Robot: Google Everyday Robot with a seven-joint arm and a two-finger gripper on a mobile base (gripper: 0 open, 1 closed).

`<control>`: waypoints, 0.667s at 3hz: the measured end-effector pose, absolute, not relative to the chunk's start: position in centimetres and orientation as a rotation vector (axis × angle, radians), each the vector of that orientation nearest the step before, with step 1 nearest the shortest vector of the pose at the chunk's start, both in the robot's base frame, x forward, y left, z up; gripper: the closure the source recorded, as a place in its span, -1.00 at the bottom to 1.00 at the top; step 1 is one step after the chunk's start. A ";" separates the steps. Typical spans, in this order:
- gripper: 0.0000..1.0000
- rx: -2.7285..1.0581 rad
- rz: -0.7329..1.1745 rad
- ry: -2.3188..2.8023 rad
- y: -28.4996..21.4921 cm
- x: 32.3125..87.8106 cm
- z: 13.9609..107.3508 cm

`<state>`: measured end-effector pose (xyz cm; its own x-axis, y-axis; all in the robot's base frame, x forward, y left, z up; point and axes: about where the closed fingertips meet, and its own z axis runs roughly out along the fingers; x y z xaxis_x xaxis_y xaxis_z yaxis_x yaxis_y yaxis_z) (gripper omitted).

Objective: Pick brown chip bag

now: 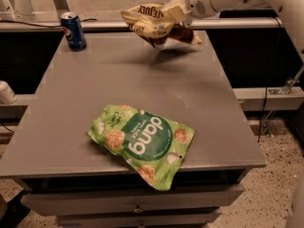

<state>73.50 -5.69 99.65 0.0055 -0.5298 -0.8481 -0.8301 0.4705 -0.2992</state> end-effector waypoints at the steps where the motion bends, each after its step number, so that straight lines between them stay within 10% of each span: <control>1: 1.00 -1.253 0.331 1.632 -4.2 73.5 100.6; 2: 1.00 -1.259 0.331 1.629 -4.0 73.5 100.7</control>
Offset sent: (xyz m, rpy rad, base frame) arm 0.0002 0.0134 0.0086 -0.0374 -0.0220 0.0362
